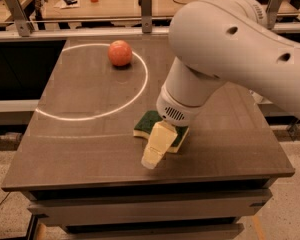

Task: Move sponge near apple

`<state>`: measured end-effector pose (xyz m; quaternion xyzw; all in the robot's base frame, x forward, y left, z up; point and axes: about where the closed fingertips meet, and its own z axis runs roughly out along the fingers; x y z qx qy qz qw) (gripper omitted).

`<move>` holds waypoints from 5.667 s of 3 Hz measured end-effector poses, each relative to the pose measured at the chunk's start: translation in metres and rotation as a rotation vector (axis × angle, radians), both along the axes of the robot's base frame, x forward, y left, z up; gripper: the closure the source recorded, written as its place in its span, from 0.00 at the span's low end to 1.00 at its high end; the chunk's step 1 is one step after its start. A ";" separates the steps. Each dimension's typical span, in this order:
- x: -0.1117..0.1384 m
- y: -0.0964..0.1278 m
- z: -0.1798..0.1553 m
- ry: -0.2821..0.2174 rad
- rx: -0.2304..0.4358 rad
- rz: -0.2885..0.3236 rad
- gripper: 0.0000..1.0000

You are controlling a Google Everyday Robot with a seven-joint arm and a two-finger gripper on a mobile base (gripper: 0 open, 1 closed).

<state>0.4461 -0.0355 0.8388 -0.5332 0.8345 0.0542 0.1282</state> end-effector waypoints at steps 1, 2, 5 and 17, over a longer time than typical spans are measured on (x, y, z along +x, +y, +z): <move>0.003 0.006 -0.008 -0.002 -0.003 0.001 0.00; 0.009 0.010 -0.016 -0.025 -0.010 0.015 0.00; 0.012 0.009 -0.017 -0.034 -0.029 0.028 0.64; 0.273 0.042 0.028 -0.348 0.475 -0.269 1.00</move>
Offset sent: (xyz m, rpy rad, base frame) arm 0.0176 0.0141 -0.0285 -0.0174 -0.0508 0.0309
